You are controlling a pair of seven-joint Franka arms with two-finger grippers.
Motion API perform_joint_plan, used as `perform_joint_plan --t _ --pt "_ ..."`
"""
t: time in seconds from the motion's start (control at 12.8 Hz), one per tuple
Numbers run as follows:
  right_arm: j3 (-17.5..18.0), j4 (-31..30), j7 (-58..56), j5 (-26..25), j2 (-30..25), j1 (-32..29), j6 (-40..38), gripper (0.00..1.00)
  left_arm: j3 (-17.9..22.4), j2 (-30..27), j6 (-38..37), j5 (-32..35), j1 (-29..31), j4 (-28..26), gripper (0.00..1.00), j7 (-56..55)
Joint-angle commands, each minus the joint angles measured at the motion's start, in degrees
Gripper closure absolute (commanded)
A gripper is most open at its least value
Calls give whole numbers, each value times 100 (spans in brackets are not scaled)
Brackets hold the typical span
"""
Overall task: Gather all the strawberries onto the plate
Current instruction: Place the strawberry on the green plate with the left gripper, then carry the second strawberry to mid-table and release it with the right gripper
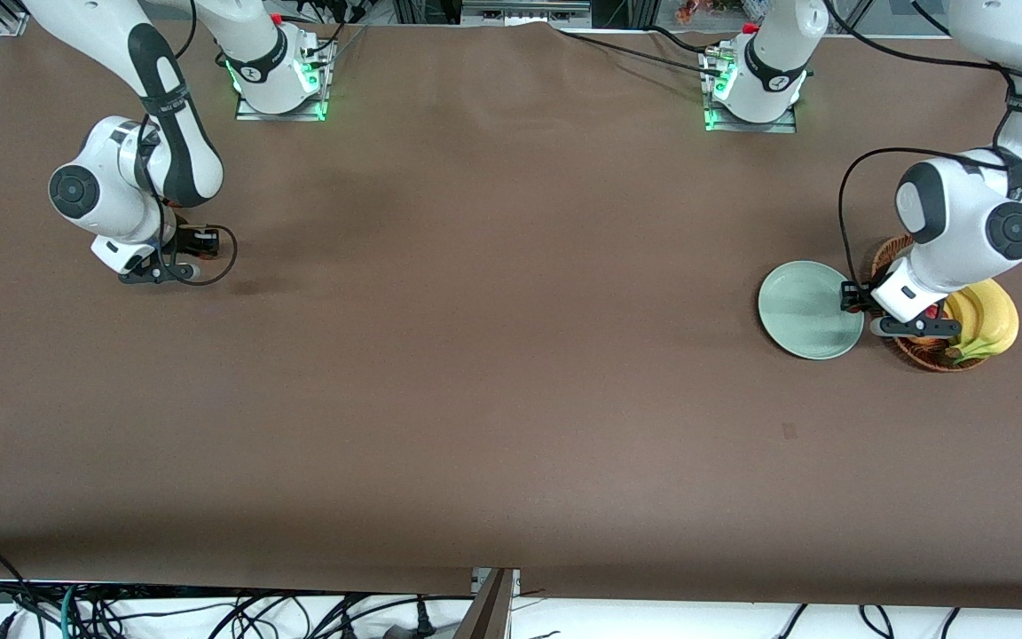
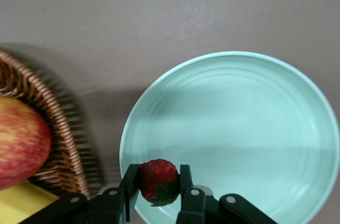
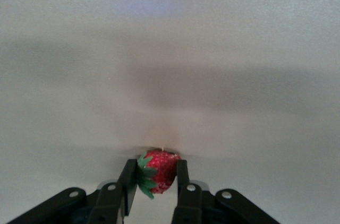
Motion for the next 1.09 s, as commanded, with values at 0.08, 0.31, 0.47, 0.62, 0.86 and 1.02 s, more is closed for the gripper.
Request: perform_joint_plan --t 0.08,0.31,0.47,0.62,0.86,1.02 --pt "395 208 -85 370 -48 24 9 81 22 12 85 -200 -2 -37 60 340" --pt "895 1014 448 476 -66 33 -622 81 13 -102 -133 -200 -10 85 0 526" --pt "1308 1779 1151 476 -22 68 -1324 80 4 -330 -685 -200 -10 401 0 526" --pt "1686 2631 2072 476 92 234 -1905 80 -22 -664 -1475 -200 -19 813 0 473" --pt "2257 3739 3409 493 592 524 -2303 80 -188 -989 -1883 -200 -28 938 0 211" --pt "2819 4608 4331 756 1030 604 -2329 79 -468 -1061 -1962 -200 -28 947 0 -202"
